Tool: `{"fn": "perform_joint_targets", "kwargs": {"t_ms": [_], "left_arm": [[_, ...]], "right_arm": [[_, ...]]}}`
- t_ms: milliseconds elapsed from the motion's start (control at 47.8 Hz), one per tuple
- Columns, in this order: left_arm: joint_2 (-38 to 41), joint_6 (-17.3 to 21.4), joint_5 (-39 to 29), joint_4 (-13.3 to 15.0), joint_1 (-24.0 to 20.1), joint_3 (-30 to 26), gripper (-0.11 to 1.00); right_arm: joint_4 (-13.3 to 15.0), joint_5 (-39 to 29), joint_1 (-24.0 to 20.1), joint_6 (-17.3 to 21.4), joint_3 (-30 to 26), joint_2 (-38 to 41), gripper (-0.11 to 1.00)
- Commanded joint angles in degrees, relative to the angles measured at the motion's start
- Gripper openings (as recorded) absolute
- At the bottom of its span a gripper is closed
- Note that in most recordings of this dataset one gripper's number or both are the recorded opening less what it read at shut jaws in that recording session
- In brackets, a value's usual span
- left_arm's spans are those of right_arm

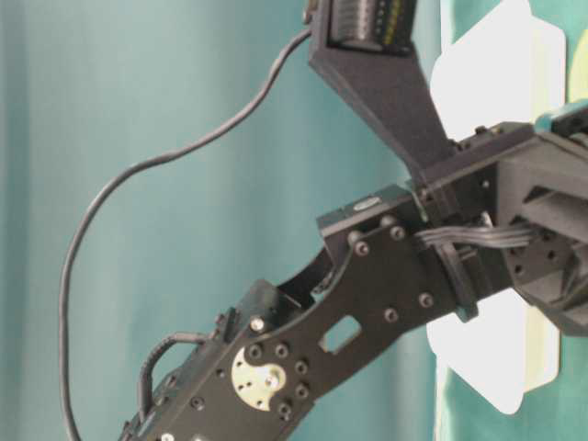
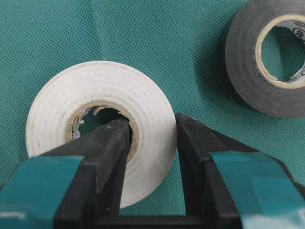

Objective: Pick up the tape from a random location and place it into the white case.
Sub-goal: 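Lower the left gripper and close it on the white roll's rim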

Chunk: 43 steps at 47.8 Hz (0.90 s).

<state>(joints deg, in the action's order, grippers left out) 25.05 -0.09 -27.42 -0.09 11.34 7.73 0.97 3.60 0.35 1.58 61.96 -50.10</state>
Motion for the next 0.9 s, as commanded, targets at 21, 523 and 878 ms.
{"fn": "perform_joint_targets", "kwargs": {"t_ms": [21, 523, 878], "left_arm": [[-2.7, 0.1, -1.1, -0.1, 0.3, -1.1, 0.26], [-14.0, 0.3, -10.7, -0.3, 2.0, -6.2, 0.26], [-19.4, 0.6, -17.8, -0.4, 2.2, -10.5, 0.26]], "right_arm": [[0.1, 0.0, 0.1, -0.1, -1.7, 0.3, 0.92], [0.0, -0.4, 0.1, -0.1, -1.8, 0.3, 0.92], [0.1, -1.0, 0.1, 0.0, -1.8, 0.3, 0.92]]}}
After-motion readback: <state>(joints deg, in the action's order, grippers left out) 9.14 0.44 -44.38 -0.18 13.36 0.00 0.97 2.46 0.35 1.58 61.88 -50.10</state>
